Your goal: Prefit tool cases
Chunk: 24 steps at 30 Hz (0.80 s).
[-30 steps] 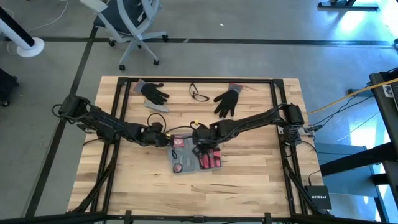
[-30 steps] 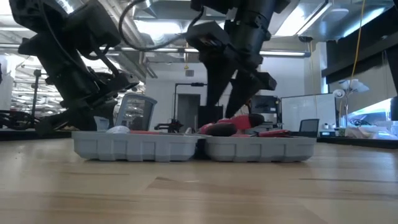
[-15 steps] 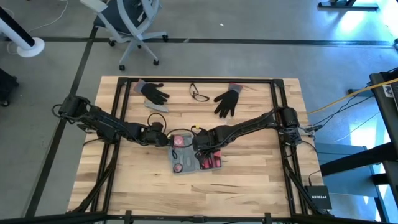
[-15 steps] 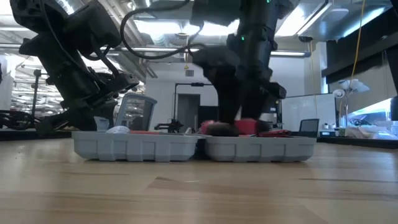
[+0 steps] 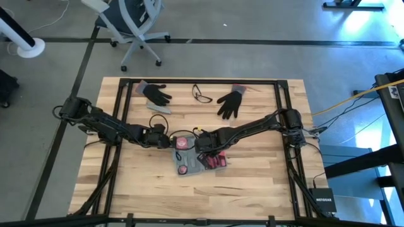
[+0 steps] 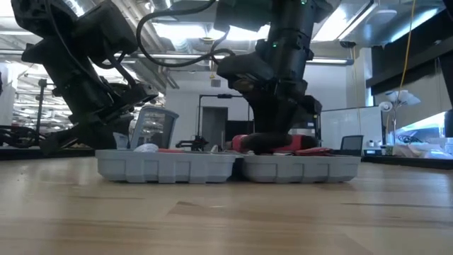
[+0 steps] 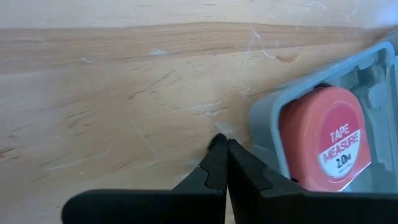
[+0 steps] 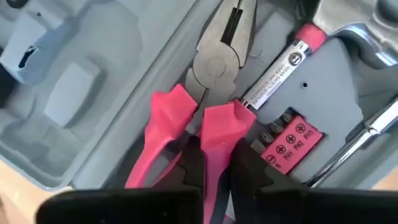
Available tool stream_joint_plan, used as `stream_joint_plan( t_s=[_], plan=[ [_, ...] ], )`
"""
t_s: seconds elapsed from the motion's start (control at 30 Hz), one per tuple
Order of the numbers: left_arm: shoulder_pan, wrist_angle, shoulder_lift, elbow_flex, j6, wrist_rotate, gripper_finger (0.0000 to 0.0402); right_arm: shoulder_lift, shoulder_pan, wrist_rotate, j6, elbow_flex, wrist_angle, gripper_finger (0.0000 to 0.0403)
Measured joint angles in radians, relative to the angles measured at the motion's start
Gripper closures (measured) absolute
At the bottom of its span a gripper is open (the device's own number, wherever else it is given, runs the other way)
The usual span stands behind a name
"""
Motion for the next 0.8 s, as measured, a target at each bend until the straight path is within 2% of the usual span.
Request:
stream_joint_plan(
  t_s=[0.17, 0.3, 0.57, 0.8],
  plan=[
    [0.000, -0.001, 0.000, 0.000, 0.004, -0.003, 0.0401, -0.033, -0.003, 0.037, -0.031, 0.047, -0.085, 0.0371],
    [0.000, -0.001, 0.000, 0.000, 0.017, -0.004, 0.0401, -0.051, -0.004, 0.022, 0.011, 0.063, -0.012, 0.0371],
    [-0.002, -0.008, 0.000, 0.000, 0.035, -0.001, 0.0401, 0.004, 0.008, -0.059, 0.190, 0.062, 0.200, 0.0371],
    [-0.002, -0.007, 0.000, 0.000, 0.075, 0.015, 0.0401, 0.042, 0.031, -0.069, 0.265, 0.062, 0.226, 0.0371]
  ],
)
